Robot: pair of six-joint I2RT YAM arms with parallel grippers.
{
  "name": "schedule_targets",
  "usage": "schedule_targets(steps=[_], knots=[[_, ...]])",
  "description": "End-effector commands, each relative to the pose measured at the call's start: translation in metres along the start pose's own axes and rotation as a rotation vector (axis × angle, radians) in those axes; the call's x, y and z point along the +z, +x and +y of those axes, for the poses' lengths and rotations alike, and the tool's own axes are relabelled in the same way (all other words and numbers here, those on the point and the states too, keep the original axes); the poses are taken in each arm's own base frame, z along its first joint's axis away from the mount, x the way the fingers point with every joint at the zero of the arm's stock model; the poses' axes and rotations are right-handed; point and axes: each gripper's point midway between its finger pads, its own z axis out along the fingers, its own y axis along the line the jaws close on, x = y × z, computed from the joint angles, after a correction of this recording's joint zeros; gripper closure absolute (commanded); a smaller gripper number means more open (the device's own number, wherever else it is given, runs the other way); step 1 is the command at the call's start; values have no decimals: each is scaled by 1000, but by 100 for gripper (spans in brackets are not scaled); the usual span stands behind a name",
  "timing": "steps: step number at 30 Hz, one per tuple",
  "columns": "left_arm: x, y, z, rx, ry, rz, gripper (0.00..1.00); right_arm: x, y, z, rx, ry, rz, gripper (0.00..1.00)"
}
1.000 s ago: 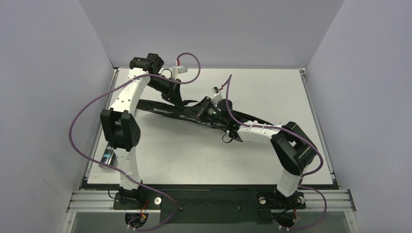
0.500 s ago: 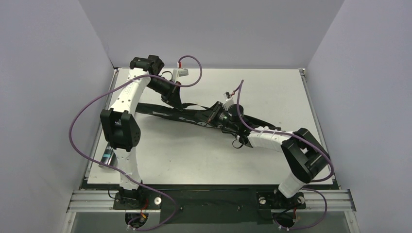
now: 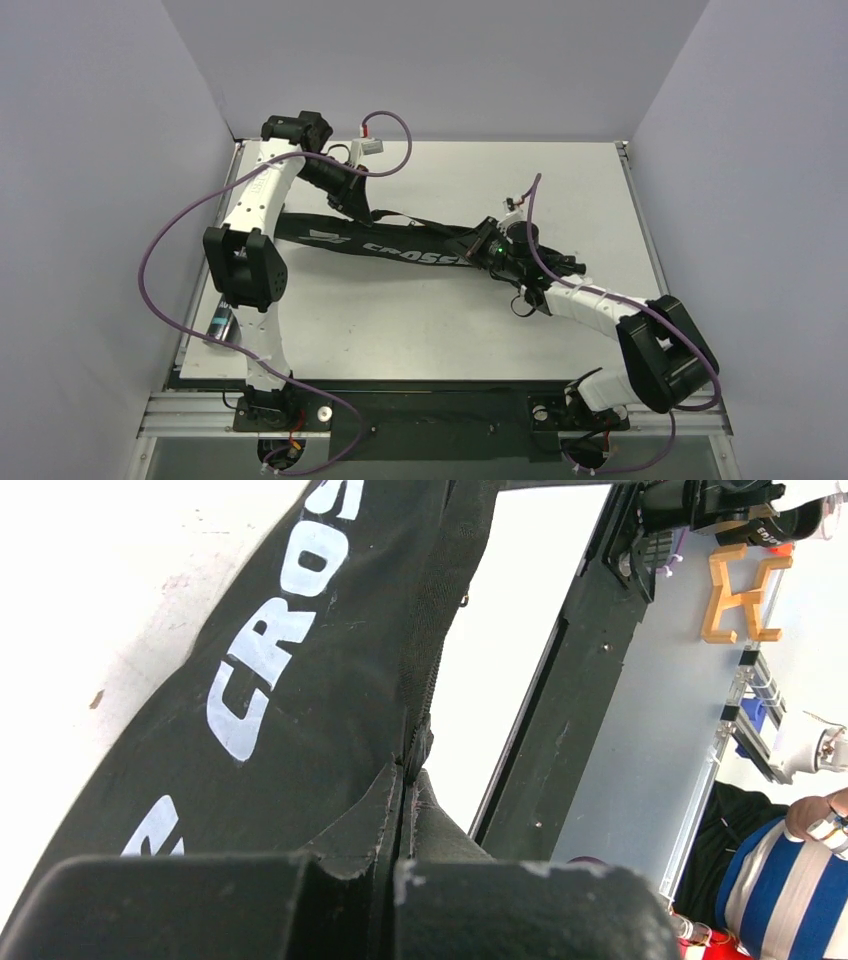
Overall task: Pack up the badminton gear
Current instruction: Zip the racket bag at the center of the board, then adjust the racket bag at the center of the board.
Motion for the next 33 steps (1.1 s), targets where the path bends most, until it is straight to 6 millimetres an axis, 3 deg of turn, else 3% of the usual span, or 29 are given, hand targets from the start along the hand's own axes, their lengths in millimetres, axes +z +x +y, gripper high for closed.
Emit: schedule_targets(steps=[1, 4, 9, 11, 14, 15, 20, 25, 29, 33], knots=[[-26, -7, -23, 51, -13, -50, 100, -16, -3, -24, -75, 95, -14, 100], [-28, -7, -22, 48, -17, -54, 100, -25, -6, -33, -75, 116, -26, 100], [-27, -6, -23, 45, -9, -55, 100, -31, -8, -30, -121, 138, -24, 100], [-27, -5, -23, 44, -9, -54, 100, -35, -11, -27, -149, 151, -30, 92], [-25, -3, -23, 41, -4, -49, 100, -39, -20, -19, -215, 182, -48, 70], [-24, -3, -24, 40, -1, -47, 100, -40, -21, -24, -240, 213, -47, 67], [-17, 1, -29, 46, 17, -27, 100, -34, -30, 3, -358, 206, -45, 47], [-17, 0, -34, 67, 21, -30, 100, -45, -27, 32, -755, 220, 0, 38], [-16, -1, -42, 100, 50, -45, 100, -47, -25, 47, -933, 151, 44, 33], [-11, 4, -46, 102, 68, -32, 100, -39, -26, 37, -1061, 174, 105, 28]])
